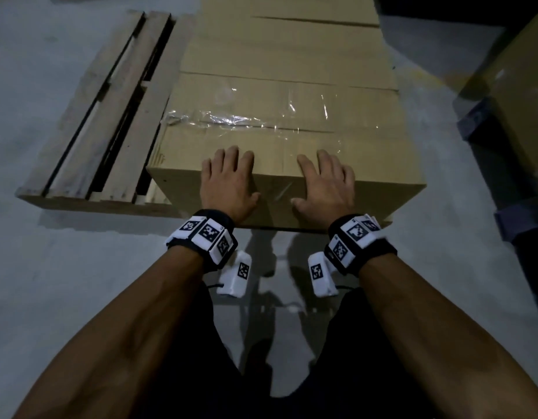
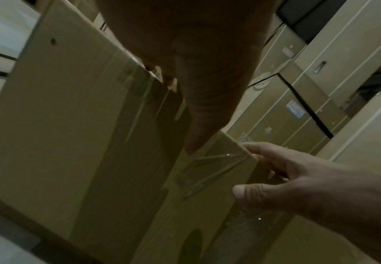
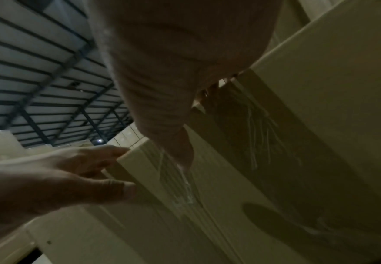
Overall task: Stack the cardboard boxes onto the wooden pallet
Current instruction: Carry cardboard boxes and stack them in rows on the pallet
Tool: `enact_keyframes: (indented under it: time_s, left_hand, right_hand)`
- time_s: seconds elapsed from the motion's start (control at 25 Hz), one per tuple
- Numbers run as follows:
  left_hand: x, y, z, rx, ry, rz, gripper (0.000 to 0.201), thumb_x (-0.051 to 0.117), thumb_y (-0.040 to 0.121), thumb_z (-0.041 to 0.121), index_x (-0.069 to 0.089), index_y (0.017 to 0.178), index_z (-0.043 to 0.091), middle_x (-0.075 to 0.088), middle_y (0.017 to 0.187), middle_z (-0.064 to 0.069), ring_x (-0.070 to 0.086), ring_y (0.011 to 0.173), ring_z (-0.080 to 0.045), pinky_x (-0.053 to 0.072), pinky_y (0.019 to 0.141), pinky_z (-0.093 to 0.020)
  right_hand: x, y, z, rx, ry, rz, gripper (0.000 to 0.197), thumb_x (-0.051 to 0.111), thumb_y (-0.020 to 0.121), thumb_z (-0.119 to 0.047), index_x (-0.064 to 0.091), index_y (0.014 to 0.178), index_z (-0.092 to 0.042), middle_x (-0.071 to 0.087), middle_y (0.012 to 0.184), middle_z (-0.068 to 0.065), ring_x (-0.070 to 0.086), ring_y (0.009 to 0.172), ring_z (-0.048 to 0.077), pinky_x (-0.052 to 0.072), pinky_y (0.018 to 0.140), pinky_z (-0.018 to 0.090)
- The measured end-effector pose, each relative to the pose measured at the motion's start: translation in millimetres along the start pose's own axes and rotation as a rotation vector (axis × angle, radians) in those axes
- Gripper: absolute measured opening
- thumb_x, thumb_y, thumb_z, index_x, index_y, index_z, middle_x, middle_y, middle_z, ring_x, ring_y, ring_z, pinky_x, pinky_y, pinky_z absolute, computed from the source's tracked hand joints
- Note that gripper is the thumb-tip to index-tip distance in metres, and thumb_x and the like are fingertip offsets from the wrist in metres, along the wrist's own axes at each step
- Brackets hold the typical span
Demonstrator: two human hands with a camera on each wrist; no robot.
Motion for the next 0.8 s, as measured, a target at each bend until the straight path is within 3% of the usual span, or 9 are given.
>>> enact_keyframes:
  time_s: [0.24, 0.8]
  left_hand:
    - [21, 6, -4, -0.011, 0.035, 0.158, 0.079, 0.071, 0.082, 0.047, 0.032, 0.146, 0.023, 0.031, 0.153, -0.01, 0.027, 0.142, -0.035, 0.02, 0.116, -0.051]
    - [20, 9, -5, -0.006, 0.028, 0.193, 0.075, 0.071, 0.082, 0.043, 0.035, 0.145, 0.023, 0.034, 0.152, -0.011, 0.029, 0.141, -0.035, 0.022, 0.114, -0.049]
  right_hand:
    - [23, 9, 3, 0.013, -0.102, 0.194, 0.083, 0.069, 0.085, -0.049, 0.022, 0.152, -0.032, 0.022, 0.162, 0.009, 0.021, 0.148, 0.032, 0.016, 0.118, 0.051]
    - [21, 15, 1, 0.035, -0.104, 0.217, 0.081, 0.07, 0.086, -0.047, 0.025, 0.151, -0.032, 0.026, 0.158, 0.008, 0.025, 0.145, 0.031, 0.021, 0.117, 0.05]
Point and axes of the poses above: each hand's wrist, its own y-axis towards the middle knuckle, its own x-axis out of the palm, z = x × y, the point moved 2 cm from there along y, towards the middle knuckle
